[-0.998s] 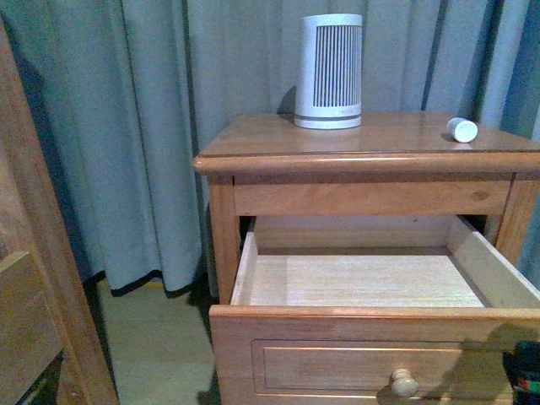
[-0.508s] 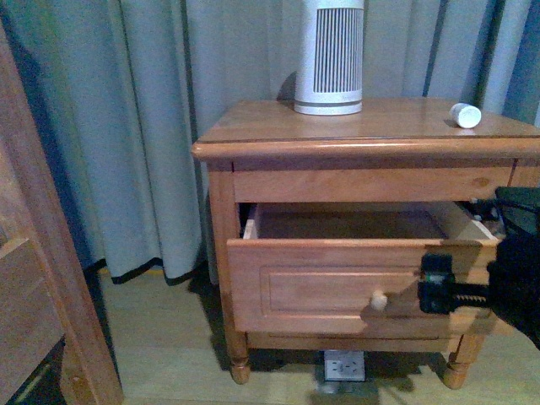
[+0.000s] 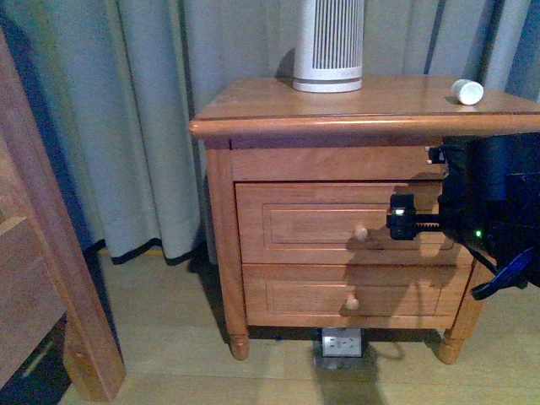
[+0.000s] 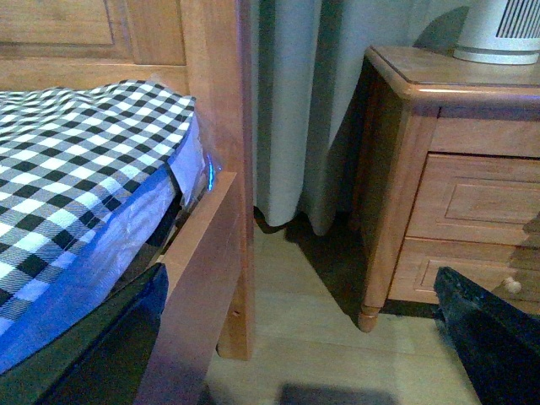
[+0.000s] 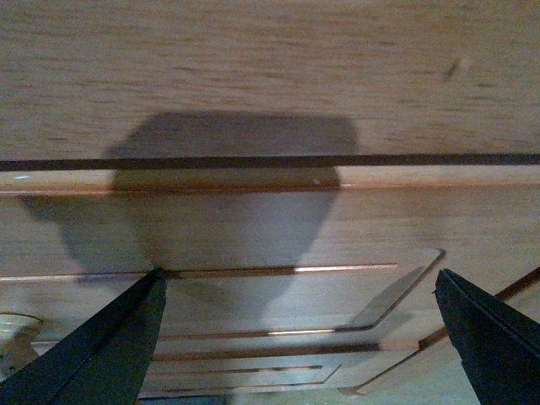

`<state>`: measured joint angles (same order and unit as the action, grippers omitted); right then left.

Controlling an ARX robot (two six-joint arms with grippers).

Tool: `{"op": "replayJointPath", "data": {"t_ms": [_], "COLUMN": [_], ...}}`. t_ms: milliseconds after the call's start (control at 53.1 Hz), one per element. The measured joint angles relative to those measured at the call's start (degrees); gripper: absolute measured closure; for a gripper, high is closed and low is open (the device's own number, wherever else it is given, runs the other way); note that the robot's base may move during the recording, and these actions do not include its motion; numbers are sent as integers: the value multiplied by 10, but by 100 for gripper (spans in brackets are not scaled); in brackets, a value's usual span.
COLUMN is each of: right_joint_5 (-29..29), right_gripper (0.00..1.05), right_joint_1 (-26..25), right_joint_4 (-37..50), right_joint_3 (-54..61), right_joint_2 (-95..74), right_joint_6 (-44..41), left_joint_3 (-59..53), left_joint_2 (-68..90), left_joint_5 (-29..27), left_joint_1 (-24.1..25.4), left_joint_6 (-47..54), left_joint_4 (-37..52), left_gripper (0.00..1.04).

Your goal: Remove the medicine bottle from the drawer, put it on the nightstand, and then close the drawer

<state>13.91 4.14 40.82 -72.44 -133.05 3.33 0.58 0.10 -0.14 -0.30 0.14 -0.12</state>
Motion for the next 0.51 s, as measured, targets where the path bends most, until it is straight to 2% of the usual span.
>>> {"op": "replayJointPath", "data": {"t_ms": [169, 358, 508], "right_joint_5": [-5, -33, -34], "right_gripper": [7, 7, 7], "right_joint_1": [0, -30, -51], "right_joint_4": [-7, -27, -49], "right_joint_3": [87, 288, 421], "right_joint_2": [78, 346, 534], "right_joint_6": [32, 40, 17], "left_joint_3": [0, 0, 0], "left_joint_2": [0, 0, 0], "left_joint_5": [0, 0, 0], "left_joint_1": [0, 0, 0], "left_joint_6": [0, 0, 0], "left_joint_4": [0, 0, 0], "left_gripper": [7, 7, 7]}}
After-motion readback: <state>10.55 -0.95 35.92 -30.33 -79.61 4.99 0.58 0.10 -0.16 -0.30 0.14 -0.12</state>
